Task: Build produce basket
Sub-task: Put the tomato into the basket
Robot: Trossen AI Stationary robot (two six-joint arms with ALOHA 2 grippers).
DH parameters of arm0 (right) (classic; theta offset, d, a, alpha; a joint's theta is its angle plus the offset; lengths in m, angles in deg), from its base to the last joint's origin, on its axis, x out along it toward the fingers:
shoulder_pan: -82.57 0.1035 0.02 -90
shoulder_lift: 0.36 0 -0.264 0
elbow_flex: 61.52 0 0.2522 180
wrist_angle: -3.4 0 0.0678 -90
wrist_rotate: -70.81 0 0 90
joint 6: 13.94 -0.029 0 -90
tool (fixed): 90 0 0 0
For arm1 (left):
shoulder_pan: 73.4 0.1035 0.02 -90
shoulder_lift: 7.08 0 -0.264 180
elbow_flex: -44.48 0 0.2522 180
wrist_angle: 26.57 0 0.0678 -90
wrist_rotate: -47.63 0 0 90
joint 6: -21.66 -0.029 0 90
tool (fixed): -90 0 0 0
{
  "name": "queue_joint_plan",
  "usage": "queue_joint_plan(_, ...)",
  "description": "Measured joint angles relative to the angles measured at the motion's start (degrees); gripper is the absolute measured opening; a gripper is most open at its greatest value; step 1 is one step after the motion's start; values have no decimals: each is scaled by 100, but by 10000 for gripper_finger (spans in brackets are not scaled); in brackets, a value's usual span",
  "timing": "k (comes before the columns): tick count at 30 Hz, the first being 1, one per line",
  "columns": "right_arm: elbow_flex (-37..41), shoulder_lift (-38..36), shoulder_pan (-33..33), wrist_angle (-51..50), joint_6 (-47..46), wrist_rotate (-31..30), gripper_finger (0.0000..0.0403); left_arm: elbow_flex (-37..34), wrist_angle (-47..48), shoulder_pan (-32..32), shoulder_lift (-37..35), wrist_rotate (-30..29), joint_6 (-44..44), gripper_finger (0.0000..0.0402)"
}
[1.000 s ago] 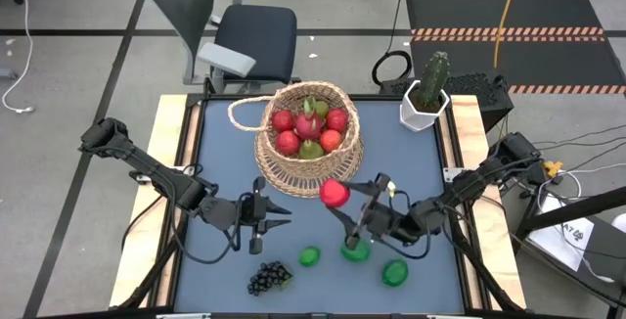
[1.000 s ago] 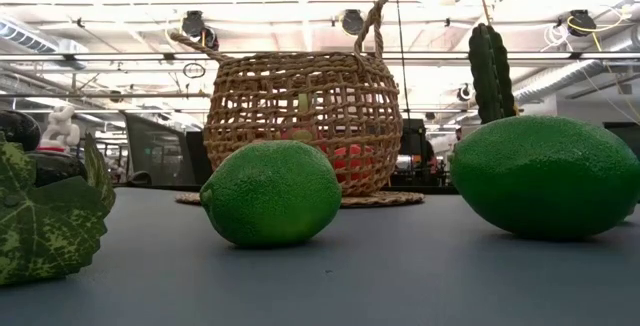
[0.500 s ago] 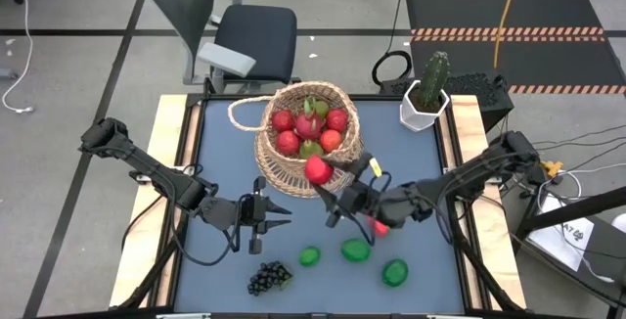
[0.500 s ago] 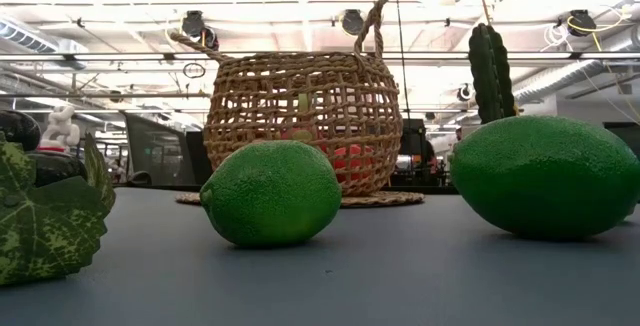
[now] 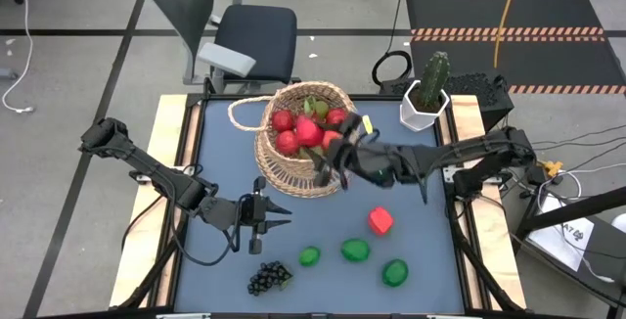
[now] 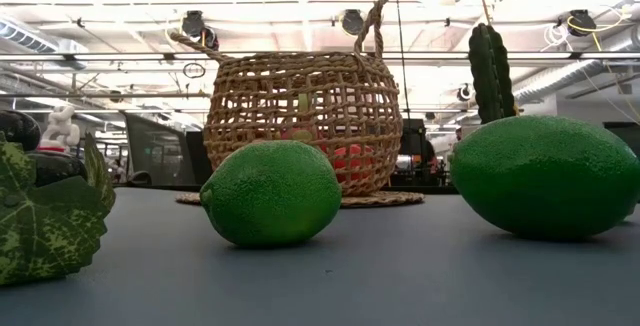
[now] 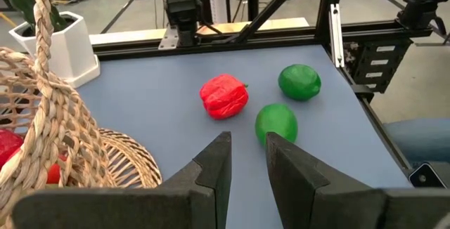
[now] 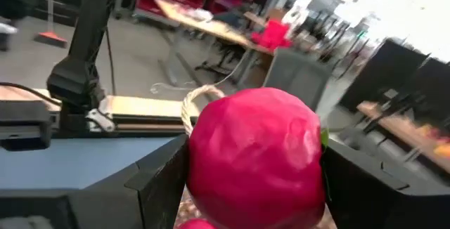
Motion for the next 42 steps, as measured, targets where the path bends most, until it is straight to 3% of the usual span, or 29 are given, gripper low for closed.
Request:
queue_joint_plan(10,-743,2,-1364,-2257,-1254,1935,276,0,9,0,0,0,-36,90)
queue_joint_plan(16,-907,2,-2084,-2620,-1214,2880,276,0,7,0,0,0,-131,90)
queue_joint_plan(21,-907,47,-2506,-2698,-643,3541,276,0,4,4,0,0,-163,90)
queue_joint_plan(24,-909,162,-2618,-2815,-178,3564,276,0,3,32,0,0,-176,90)
queue_joint_plan(42,-902,1206,-2477,-3250,555,3237,277,0,9,155,-1,-4,-128,90)
